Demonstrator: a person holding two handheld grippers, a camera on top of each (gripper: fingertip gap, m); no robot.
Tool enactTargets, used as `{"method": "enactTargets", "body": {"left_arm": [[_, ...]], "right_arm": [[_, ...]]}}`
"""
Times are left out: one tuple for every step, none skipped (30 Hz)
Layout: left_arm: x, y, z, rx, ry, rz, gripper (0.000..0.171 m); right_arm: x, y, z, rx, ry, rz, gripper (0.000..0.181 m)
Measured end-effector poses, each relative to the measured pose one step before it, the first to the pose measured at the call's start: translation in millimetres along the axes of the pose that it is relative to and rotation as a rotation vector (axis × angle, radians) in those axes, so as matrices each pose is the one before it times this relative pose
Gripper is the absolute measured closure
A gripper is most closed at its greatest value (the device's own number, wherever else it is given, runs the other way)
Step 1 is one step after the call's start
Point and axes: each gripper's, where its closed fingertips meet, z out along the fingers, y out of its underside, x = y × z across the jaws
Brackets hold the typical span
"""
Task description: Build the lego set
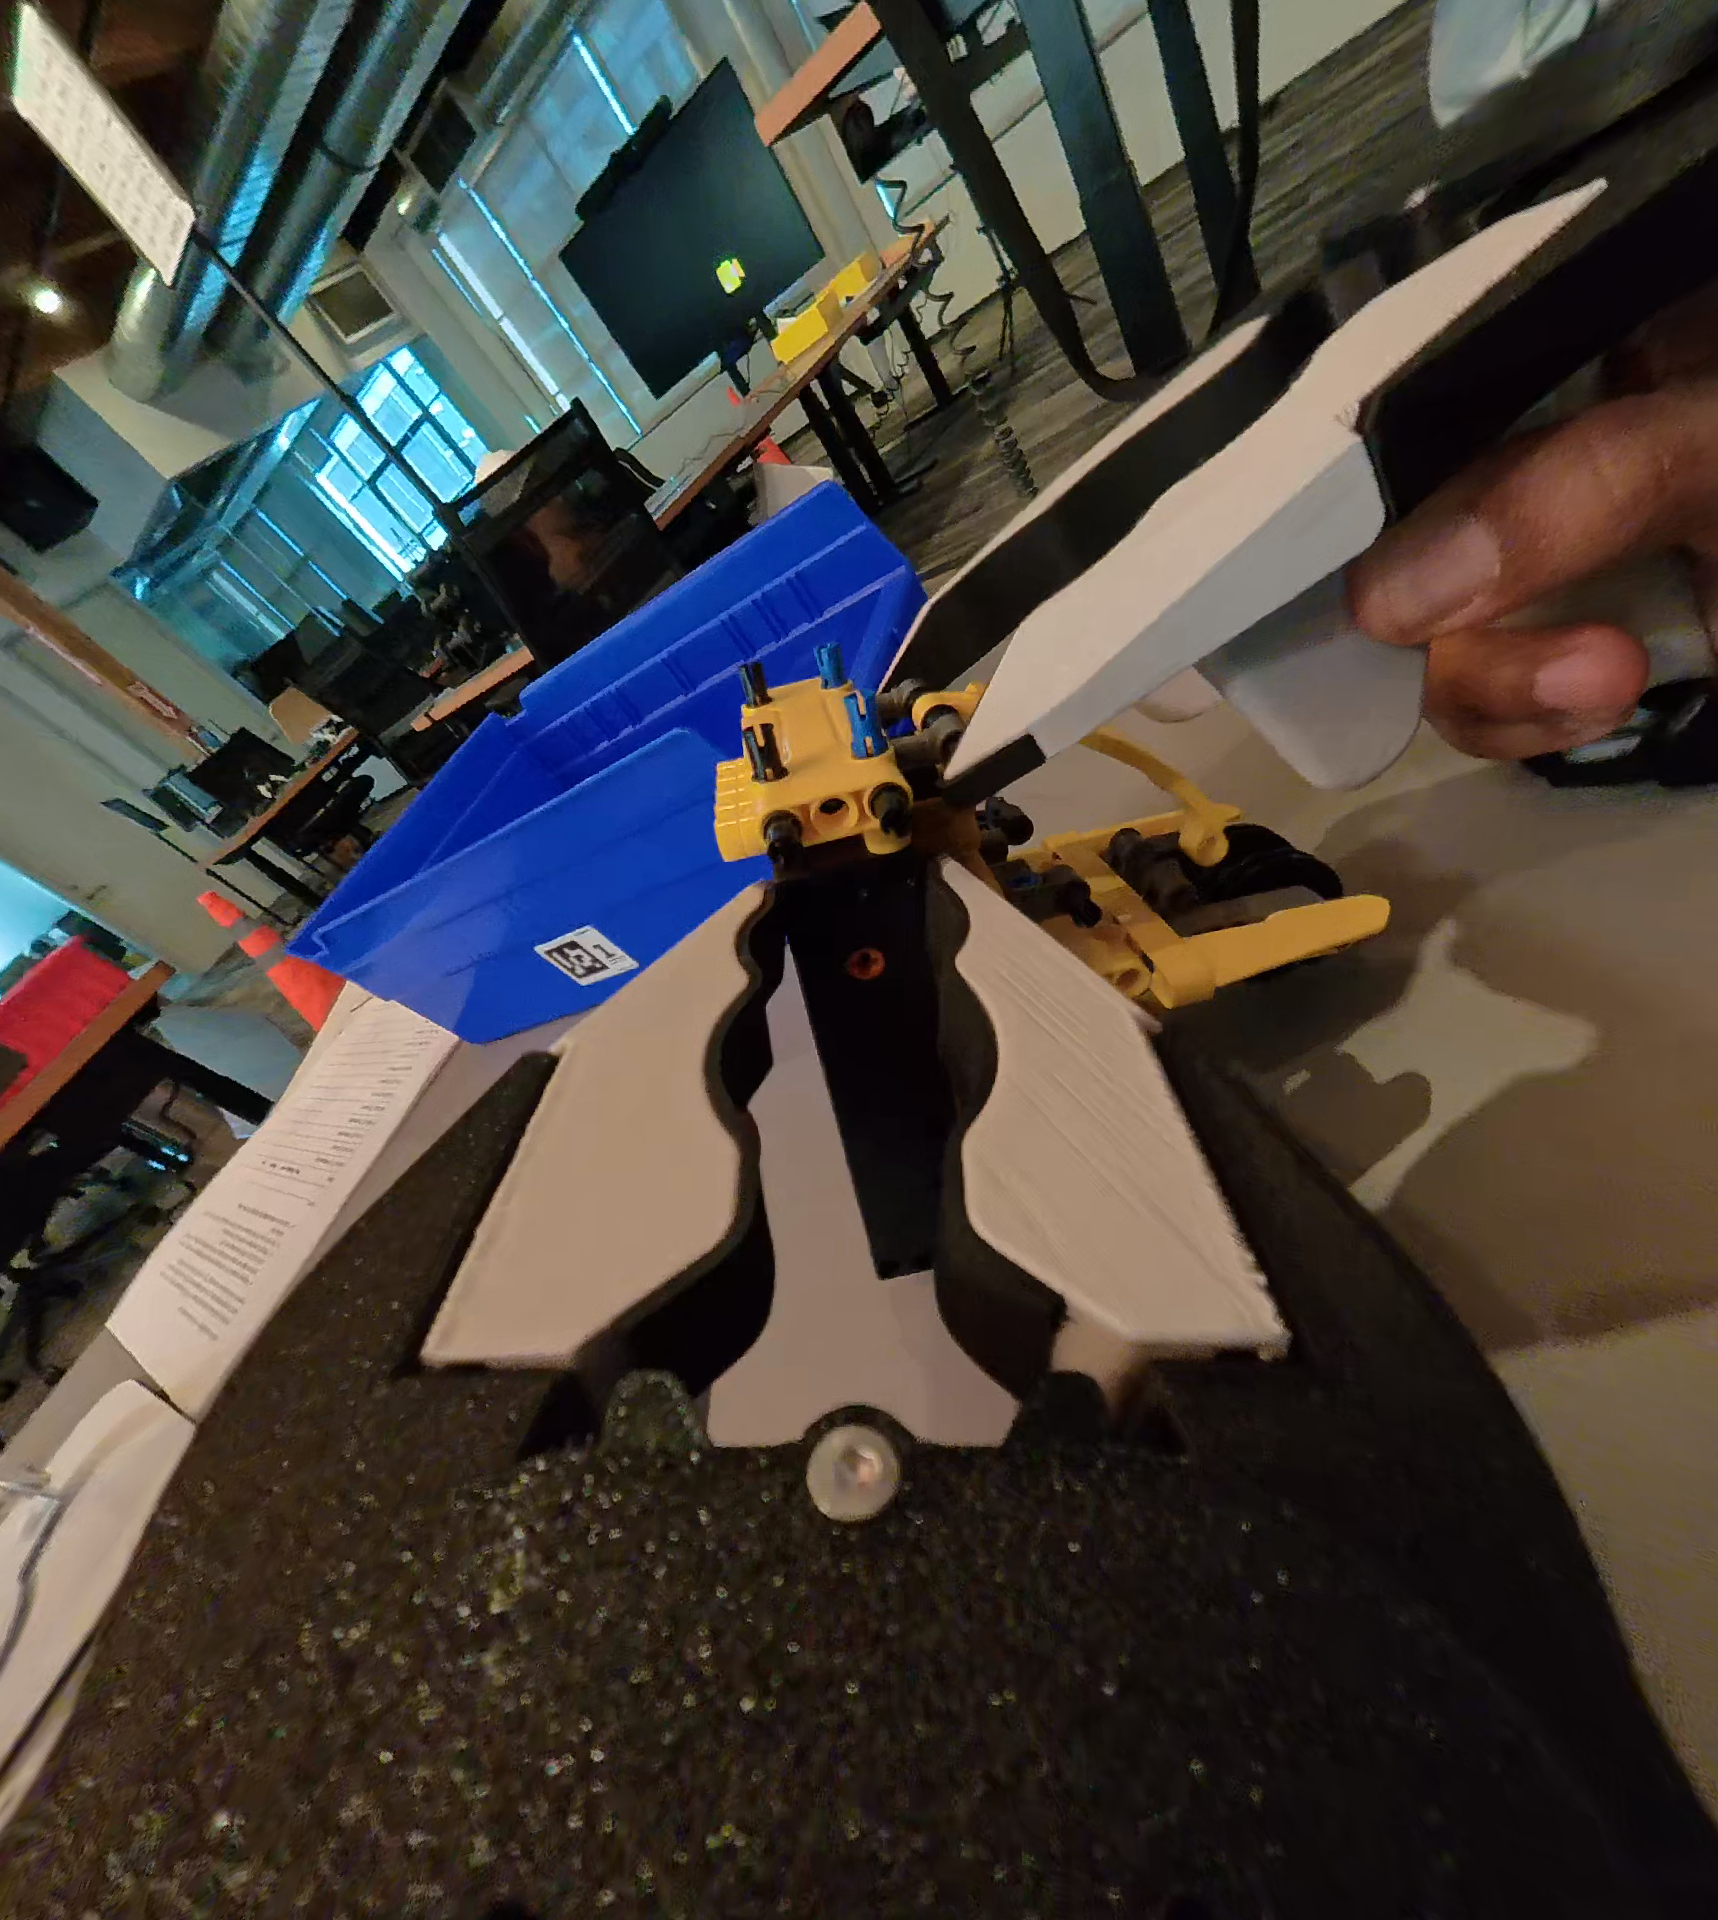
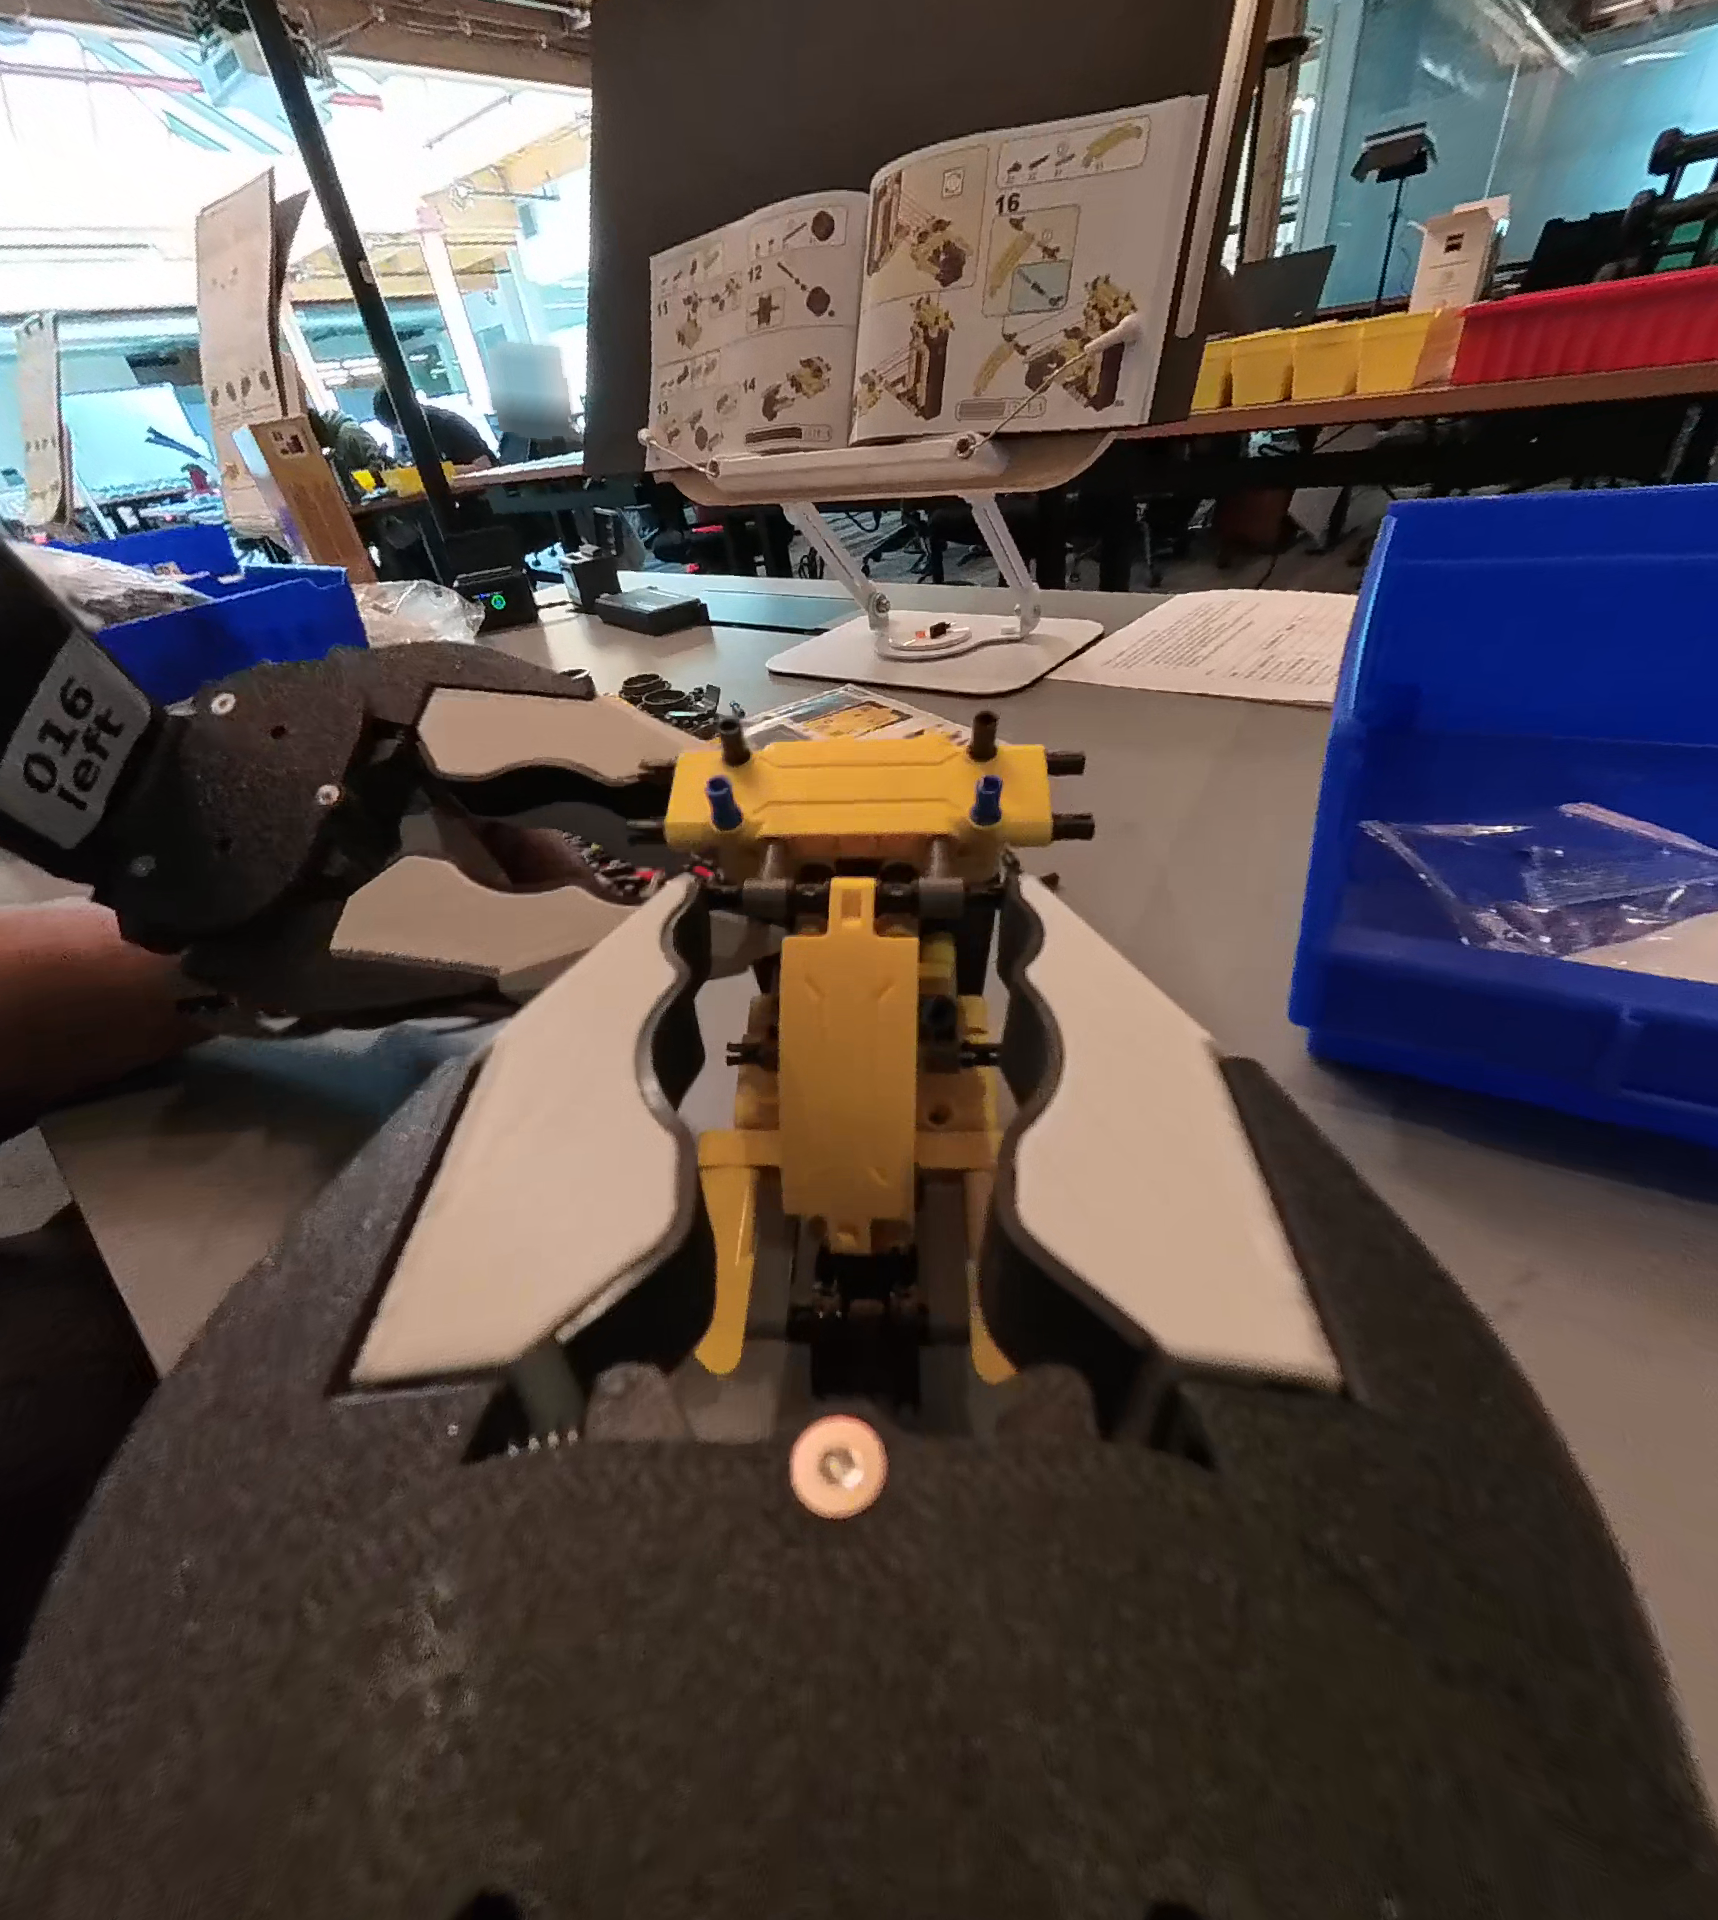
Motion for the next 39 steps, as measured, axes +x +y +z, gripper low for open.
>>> {"method": "enactTargets", "body": {"left_arm": [[0.78, -0.30, -0.11, 0.00020, 0.0061, 0.0128, 0.145], [0.77, -0.16, -0.09, 0.00054, 0.0051, 0.0065, 0.145], [0.42, -0.18, -0.29, 0.00012, -0.0004, 0.0177, 0.145], [0.63, -0.21, -0.45, 0.00244, 0.0021, 0.0095, 0.145], [0.46, -0.11, -0.20, 0.00044, -0.0004, 0.0090, 0.145], [0.12, -0.01, -0.09, -0.00318, -0.0037, 0.0206, 0.145], [0.51, -0.23, 0.06, -0.00124, 0.0023, 0.0113, 0.145], [0.45, -0.15, 0.17, -0.00071, -0.0009, 0.0141, 0.145], [0.43, -0.24, 0.16, -0.00095, -0.0044, 0.0181, 0.145], [0.19, -0.14, 0.20, -0.00112, 0.0012, 0.0038, 0.145], [-0.22, 0.14, 0.35, 0.00105, 0.0021, -0.0093, 0.145], [-0.48, 0.27, -0.09, 0.00244, 0.0010, -0.0007, 0.145], [-0.52, 0.32, -0.37, 0.00020, 0.0015, -0.0012, 0.145], [-0.47, 0.85, 0.00, 0.00105, 0.0019, -0.0111, 0.145], [-0.43, 0.23, 0.09, 0.00311, -0.0001, -0.0194, 0.145], [-0.41, 0.12, 0.02, 0.00341, -0.0035, -0.0044, 0.145], [-0.66, 0.98, -0.04, -0.00152, -0.0030, -0.0087, 0.145], [-1.06, 1.66, 0.15, -0.00335, 0.0006, -0.0291, 0.144], [-0.96, 0.60, -0.35, 0.00497, 0.0043, -0.0167, 0.145], [-0.62, 0.61, -1.02, 0.00288, 0.0074, 0.0040, 0.145], [-0.66, 1.42, -0.77, -0.00193, 0.0039, 0.0006, 0.144], [-0.44, 1.09, -0.80, 0.00486, -0.0015, -0.0016, 0.144], [-0.04, 0.45, -1.24, 0.00906, -0.0041, 0.0036, 0.144], [0.10, -0.04, -1.24, 0.00717, -0.0064, 0.0114, 0.143], [2.15, -0.36, -0.83, 0.00459, 0.0039, 0.0191, 0.138], [1.44, -0.71, -0.55, 0.00326, -0.0034, 0.0109, 0.135], [-0.11, -0.14, -0.06, -0.00148, -0.0104, 0.0040, 0.135], [3.18, -0.62, -0.23, 0.00197, 0.0151, -0.0008, 0.128], [6.58, -0.51, -0.09, 0.00067, 0.0405, -0.0108, 0.114], [2.61, -0.37, 0.43, 0.00082, 0.0109, -0.0146, 0.109], [0.05, -0.21, 0.30, 0.00064, -0.0062, -0.0040, 0.108], [0.14, 0.10, 0.10, -0.00121, -0.0042, 0.0054, 0.108], [-0.04, 0.12, -0.01, 0.00068, -0.0035, 0.0067, 0.108], [0.37, -0.76, -0.25, 0.00722, 0.0004, 0.0004, 0.108], [0.30, -1.04, -0.28, 0.00875, 0.0017, -0.0069, 0.108], [-0.06, -0.10, -0.09, 0.00217, 0.0001, -0.0047, 0.108], [0.00, 0.04, -0.17, 0.00115, 0.0010, 0.0011, 0.108], [-0.06, 0.02, -0.05, 0.00019, 0.0001, 0.0026, 0.108], [-0.01, 0.07, -0.16, 0.00060, -0.0008, 0.0036, 0.108]], "right_arm": [[-0.09, 0.70, -0.66, -0.0059, -0.0051, -0.0061, 0.126], [-0.16, 0.25, -0.55, -0.0025, -0.0047, -0.0050, 0.126], [-0.38, 0.21, -0.38, -0.0021, -0.0053, -0.0056, 0.127], [-0.33, 0.29, -0.41, -0.0042, -0.0054, -0.0058, 0.127], [-0.25, 0.16, -0.26, -0.0056, -0.0033, -0.0016, 0.127], [-0.05, -0.16, -0.37, -0.0048, -0.0017, 0.0007, 0.127], [0.04, 0.07, -0.72, -0.0053, -0.0033, 0.0043, 0.127], [0.15, 0.16, -0.46, -0.0043, -0.0044, 0.0076, 0.127], [0.25, 0.20, -0.40, -0.0013, -0.0049, 0.0114, 0.127], [0.25, 0.26, 0.08, -0.0002, -0.0035, 0.0171, 0.127], [0.22, -0.08, 0.42, 0.0013, -0.0014, 0.0188, 0.127], [-0.20, -0.16, 0.75, 0.0036, -0.0009, 0.0117, 0.127], [-0.02, 0.31, 0.77, 0.0018, 0.0006, 0.0014, 0.127], [0.25, 0.22, 0.55, 0.0020, 0.0013, -0.0017, 0.127], [0.10, -0.13, 0.36, 0.0059, 0.0002, 0.0012, 0.127], [0.20, 0.05, 0.45, 0.0055, -0.0006, 0.0027, 0.126], [0.27, 1.02, 0.93, -0.0005, 0.0018, 0.0006, 0.126], [0.37, 0.76, 1.06, -0.0025, 0.0047, -0.0014, 0.126], [-0.46, 0.04, 0.86, -0.0004, 0.0038, -0.0047, 0.126], [-0.59, 0.23, 0.70, -0.0016, 0.0031, -0.0068, 0.126], [-0.38, 0.62, 0.74, -0.0037, 0.0021, -0.0050, 0.126], [-0.62, 0.43, 0.74, -0.0033, -0.0004, -0.0037, 0.126], [-0.91, -0.03, 0.38, 0.0010, -0.0021, -0.0035, 0.126], [-0.85, -0.60, 0.24, 0.0044, -0.0020, -0.0024, 0.125], [-0.55, -0.39, 0.24, 0.0034, -0.0005, -0.0008, 0.125], [-0.08, -0.23, 0.12, 0.0020, 0.0011, -0.0011, 0.125], [-0.10, -0.19, -0.08, 0.0017, 0.0006, -0.0008, 0.125], [0.18, -0.30, -0.19, 0.0021, 0.0002, 0.0012, 0.125], [0.46, -0.36, -0.15, 0.0029, 0.0013, 0.0027, 0.125], [0.32, -0.28, -0.19, 0.0024, 0.0002, 0.0026, 0.125], [0.03, -0.08, -0.03, 0.0004, -0.0004, 0.0005, 0.125], [-0.06, 0.14, 0.15, -0.0008, 0.0008, -0.0018, 0.125], [-0.10, 0.20, 0.11, -0.0016, 0.0016, -0.0028, 0.125], [-0.15, 0.41, 0.36, -0.0026, 0.0011, -0.0031, 0.125], [-0.26, 0.31, 0.24, -0.0024, 0.0009, -0.0031, 0.125], [-0.06, 0.03, 0.06, -0.0007, 0.0006, -0.0018, 0.125], [-0.16, -0.04, -0.01, 0.0004, -0.0006, -0.0002, 0.125], [-0.06, -0.04, -0.05, 0.0002, -0.0011, 0.0005, 0.125], [0.00, -0.06, -0.04, 0.0003, -0.0006, 0.0007, 0.125]]}}
